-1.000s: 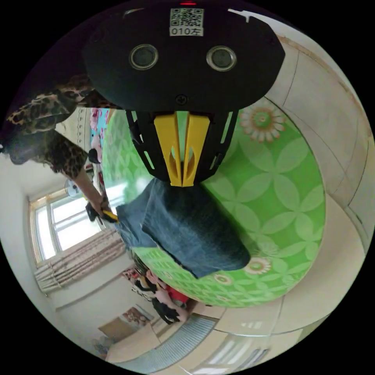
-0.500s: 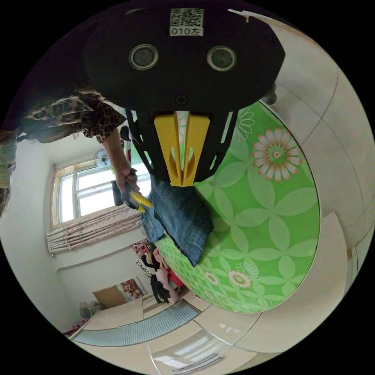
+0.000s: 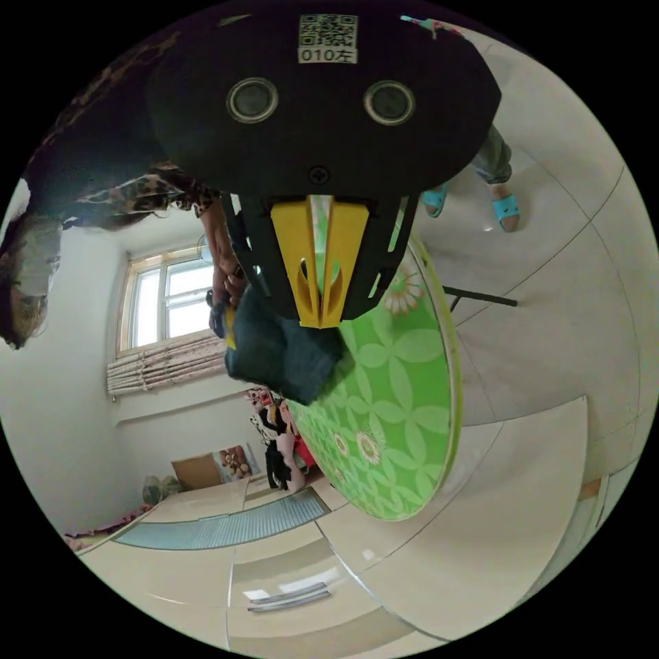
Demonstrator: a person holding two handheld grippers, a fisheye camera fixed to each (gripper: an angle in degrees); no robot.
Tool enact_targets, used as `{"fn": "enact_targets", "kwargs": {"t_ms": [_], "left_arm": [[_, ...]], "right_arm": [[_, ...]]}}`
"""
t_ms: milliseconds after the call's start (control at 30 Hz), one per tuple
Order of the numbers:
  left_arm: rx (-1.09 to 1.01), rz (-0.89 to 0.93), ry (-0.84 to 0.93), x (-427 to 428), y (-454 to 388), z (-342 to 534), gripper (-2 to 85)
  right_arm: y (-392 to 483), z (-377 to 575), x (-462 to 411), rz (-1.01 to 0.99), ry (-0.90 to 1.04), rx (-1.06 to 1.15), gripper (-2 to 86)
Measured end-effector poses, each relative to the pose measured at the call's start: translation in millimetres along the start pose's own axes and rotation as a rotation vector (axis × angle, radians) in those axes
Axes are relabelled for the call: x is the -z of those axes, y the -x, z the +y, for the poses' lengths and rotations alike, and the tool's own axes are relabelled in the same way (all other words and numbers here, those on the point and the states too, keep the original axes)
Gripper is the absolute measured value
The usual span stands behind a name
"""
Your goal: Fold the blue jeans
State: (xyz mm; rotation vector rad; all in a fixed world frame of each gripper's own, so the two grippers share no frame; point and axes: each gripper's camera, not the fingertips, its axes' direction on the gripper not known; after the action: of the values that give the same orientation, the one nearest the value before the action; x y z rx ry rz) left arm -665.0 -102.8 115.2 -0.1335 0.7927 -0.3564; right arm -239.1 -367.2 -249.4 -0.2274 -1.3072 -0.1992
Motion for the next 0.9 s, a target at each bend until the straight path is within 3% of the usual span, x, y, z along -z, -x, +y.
{"fn": "enact_targets", "kwargs": {"t_ms": [167, 300, 367, 533, 600, 733, 900], "left_arm": [[0.092, 0.037, -0.170, 52.6, 25.1, 27.0, -0.2], [0.198, -0.071, -0.242, 89.6, 51.8, 64.3, -0.2], [0.232, -0.159, -0.236, 101.8, 64.5, 81.5, -0.2], [0.383, -0.175, -0.347, 137.9, 102.0, 133.1, -0.1], [0.337, -0.159, -0.383, 144.1, 90.2, 138.5, -0.1], [0.128, -0.155, -0.289, 126.5, 39.2, 117.1, -0.1], [0.090, -0.259, -0.190, 109.9, 22.2, 109.5, -0.1]], "right_arm": [[74.2, 8.2, -160.1, 0.000, 0.495, 0.237, 4.3], [95.4, 64.8, -274.0, 0.188, 0.856, 0.330, 5.5], [105.7, 84.6, -292.6, 0.207, 0.924, 0.364, 4.7], [118.0, 93.4, -276.6, 0.122, 0.845, 0.334, 3.2], [105.1, 72.8, -253.0, 0.248, 0.739, 0.268, 3.3], [79.2, 16.7, -221.3, 0.435, 0.636, 0.261, 5.9], [52.1, -64.1, -236.6, 0.494, 0.741, 0.323, 10.7]]}}
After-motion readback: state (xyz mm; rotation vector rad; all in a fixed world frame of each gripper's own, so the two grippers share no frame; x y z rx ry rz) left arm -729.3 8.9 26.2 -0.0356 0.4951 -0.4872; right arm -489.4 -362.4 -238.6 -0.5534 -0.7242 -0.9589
